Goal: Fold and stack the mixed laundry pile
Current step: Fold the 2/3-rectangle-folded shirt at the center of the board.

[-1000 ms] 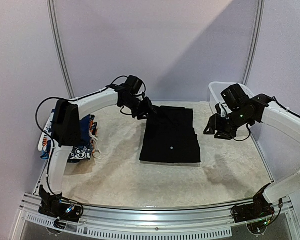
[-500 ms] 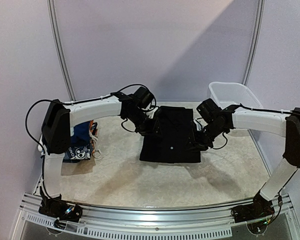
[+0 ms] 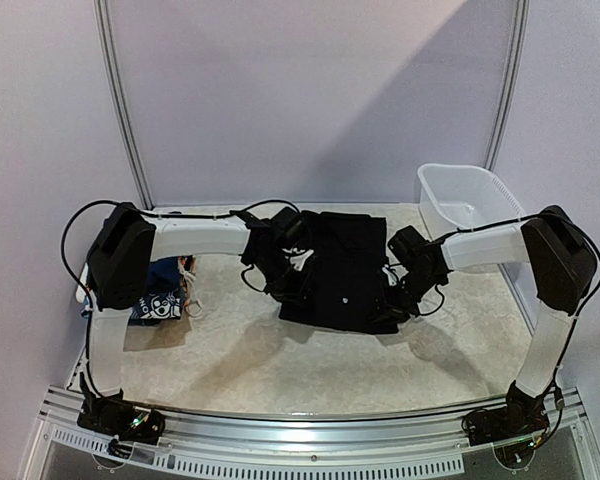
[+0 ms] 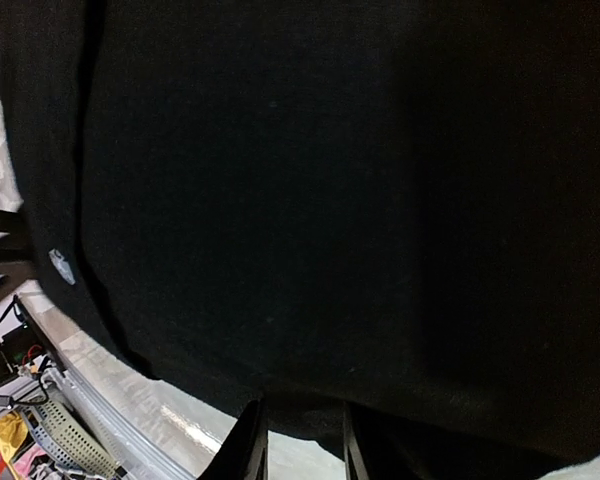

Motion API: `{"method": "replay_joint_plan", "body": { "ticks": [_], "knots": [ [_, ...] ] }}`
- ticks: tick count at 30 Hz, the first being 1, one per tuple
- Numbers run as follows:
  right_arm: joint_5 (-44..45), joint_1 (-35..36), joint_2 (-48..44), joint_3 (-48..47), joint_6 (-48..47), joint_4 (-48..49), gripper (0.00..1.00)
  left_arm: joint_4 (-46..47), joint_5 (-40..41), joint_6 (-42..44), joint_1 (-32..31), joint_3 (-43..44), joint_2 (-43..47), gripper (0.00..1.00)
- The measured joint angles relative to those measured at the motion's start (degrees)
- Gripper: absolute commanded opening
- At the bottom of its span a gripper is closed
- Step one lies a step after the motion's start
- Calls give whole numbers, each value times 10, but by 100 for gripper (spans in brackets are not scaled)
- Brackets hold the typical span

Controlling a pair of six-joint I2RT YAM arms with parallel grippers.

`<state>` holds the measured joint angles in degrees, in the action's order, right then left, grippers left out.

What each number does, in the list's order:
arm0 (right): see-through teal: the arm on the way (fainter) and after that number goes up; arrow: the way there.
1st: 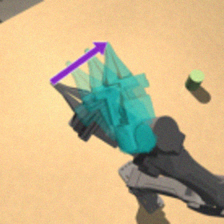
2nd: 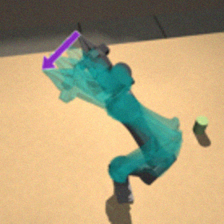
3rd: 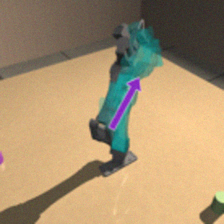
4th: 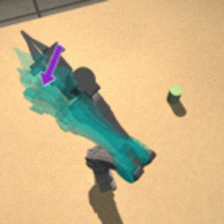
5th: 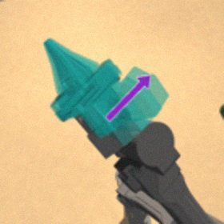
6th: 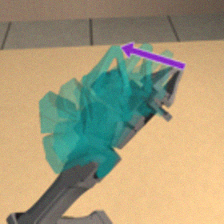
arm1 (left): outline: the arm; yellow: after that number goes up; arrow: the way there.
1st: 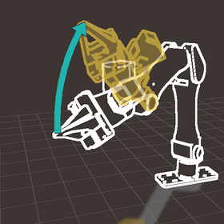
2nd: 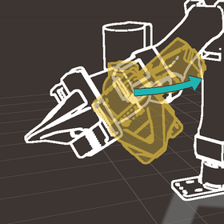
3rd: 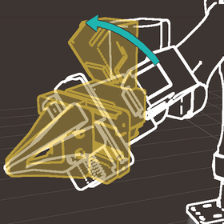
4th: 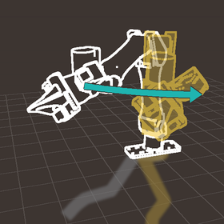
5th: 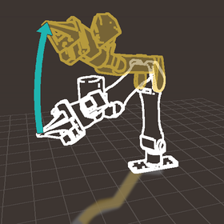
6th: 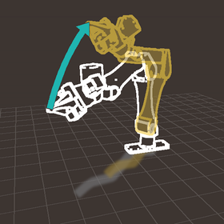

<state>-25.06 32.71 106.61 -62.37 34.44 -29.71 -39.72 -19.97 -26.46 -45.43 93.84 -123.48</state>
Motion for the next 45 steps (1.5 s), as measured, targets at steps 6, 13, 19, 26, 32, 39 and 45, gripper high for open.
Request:
{"method": "replay_joint_plan", "body": {
  "ticks": [6, 13, 19, 26, 32, 39, 45],
  "knots": [
    [-13, 0, -10, 16, 2, 14, 27, 21, 30, 4, -19, -86, 23, 21],
    [1, 0, -46, -17, -6, -67, 28, -15, 117, 13, -42, -121, 78, 22],
    [5, -6, -63, -94, -18, -91, 28, -27, 166, 25, -48, -104, 101, 23],
    [5, -30, -30, -122, -30, -96, 27, -28, 205, 40, -70, -97, 118, 23],
    [6, -45, 34, -122, -38, -97, 27, -34, 241, 59, -80, -87, 124, 26],
    [-7, -47, 72, -118, -51, -81, 27, -41, 309, 96, -110, -84, 151, 59],
    [-19, -50, 70, -111, -59, -70, 27, -26, 382, 122, -116, -87, 200, 100]
  ]
}}
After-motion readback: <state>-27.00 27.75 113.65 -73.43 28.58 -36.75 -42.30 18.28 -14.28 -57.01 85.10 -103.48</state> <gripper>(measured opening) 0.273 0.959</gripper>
